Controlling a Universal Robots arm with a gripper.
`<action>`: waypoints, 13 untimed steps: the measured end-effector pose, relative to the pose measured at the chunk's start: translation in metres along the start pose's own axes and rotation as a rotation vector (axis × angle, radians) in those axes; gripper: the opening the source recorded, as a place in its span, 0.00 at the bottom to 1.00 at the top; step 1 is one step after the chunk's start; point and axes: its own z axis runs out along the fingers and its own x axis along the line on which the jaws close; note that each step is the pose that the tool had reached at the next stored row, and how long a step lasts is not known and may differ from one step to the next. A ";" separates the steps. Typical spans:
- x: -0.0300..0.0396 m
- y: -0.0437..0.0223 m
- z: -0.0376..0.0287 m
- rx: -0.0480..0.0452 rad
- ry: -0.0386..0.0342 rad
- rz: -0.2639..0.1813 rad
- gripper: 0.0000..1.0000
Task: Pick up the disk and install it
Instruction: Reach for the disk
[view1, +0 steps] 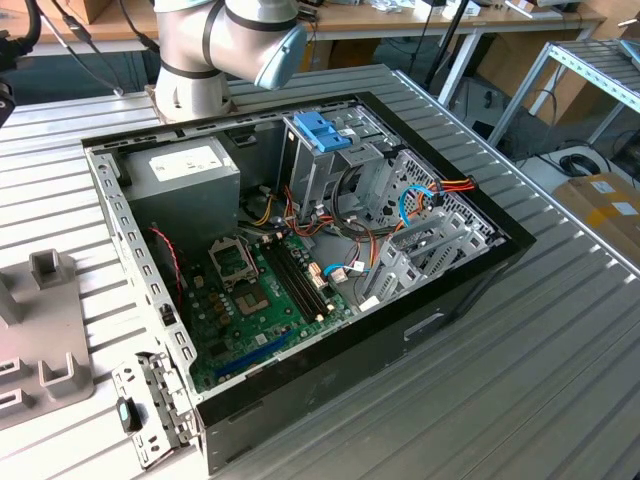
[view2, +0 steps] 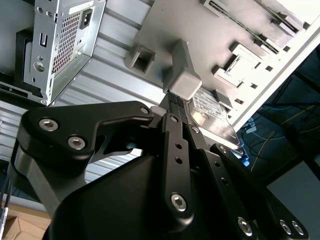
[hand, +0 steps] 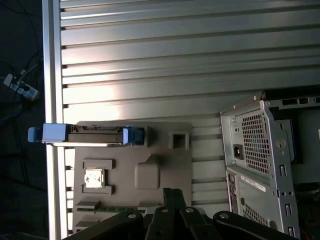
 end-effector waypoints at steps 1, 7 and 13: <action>0.0003 0.0000 0.0000 0.0000 0.0001 0.000 0.11; 0.0017 -0.0001 0.0001 0.0000 0.0000 0.000 0.11; 0.0027 -0.0002 0.0001 0.0000 0.0000 0.000 0.11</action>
